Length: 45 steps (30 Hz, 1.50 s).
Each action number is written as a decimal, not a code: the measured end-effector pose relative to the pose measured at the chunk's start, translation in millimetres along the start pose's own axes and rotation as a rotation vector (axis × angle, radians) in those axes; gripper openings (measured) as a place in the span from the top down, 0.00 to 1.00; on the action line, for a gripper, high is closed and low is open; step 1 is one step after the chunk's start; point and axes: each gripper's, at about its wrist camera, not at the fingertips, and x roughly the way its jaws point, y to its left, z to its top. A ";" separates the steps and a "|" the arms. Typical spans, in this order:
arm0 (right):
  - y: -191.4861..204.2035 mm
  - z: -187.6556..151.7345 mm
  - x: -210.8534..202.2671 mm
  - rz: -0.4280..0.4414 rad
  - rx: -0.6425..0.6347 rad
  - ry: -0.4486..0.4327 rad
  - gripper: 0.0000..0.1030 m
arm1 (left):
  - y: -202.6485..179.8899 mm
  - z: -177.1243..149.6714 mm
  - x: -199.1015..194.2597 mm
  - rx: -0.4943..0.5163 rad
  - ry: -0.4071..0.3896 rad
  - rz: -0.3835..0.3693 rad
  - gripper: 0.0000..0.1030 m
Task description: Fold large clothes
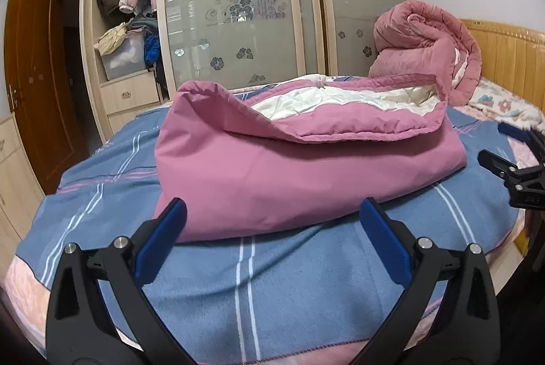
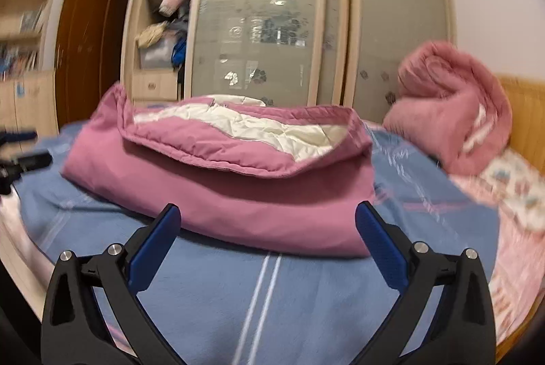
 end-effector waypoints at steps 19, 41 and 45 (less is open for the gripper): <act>31.2 17.9 116.8 -0.214 -0.565 0.097 0.88 | 8.1 14.0 28.5 -0.015 -0.018 -0.003 0.02; -52.1 141.7 248.9 -0.271 -0.121 0.243 0.01 | 29.2 21.0 54.5 -0.079 -0.010 0.036 0.02; -69.6 118.5 182.0 -0.172 0.058 0.134 0.01 | 41.8 20.1 54.7 -0.127 0.006 0.026 0.02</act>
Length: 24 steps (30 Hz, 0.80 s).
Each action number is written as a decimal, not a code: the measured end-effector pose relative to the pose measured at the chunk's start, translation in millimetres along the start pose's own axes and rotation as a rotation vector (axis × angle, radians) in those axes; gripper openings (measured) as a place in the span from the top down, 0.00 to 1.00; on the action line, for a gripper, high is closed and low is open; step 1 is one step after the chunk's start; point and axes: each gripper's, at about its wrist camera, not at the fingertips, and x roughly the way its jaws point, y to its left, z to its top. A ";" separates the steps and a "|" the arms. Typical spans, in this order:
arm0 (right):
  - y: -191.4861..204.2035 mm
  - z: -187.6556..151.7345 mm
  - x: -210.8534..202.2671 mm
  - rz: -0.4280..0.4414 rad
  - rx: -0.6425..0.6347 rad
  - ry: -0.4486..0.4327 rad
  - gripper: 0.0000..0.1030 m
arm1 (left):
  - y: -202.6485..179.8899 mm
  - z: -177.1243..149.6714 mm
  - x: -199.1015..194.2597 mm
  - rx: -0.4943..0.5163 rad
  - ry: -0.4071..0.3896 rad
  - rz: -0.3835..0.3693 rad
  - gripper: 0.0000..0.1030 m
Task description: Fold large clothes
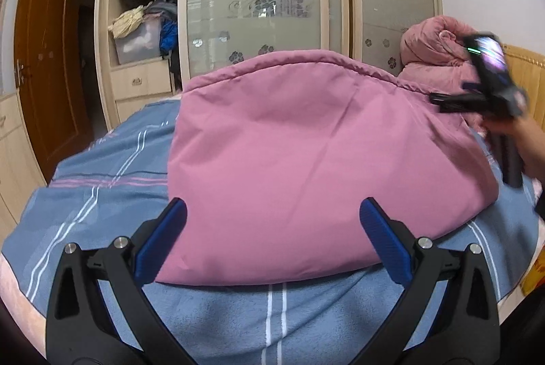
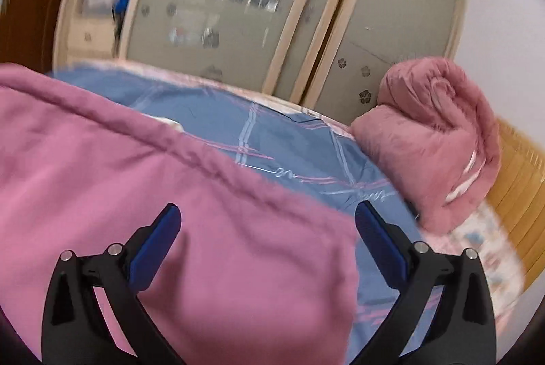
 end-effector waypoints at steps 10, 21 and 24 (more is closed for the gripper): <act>-136.9 -60.4 -10.2 0.435 0.566 -0.036 0.01 | 67.8 30.3 4.1 -0.148 -0.041 -0.056 0.02; -135.8 -60.9 74.4 0.556 0.513 0.136 0.02 | 112.5 69.5 131.2 -0.146 0.148 -0.072 0.02; -135.7 -59.8 92.1 0.617 0.527 0.177 0.03 | 112.2 68.0 152.4 -0.163 0.190 -0.124 0.02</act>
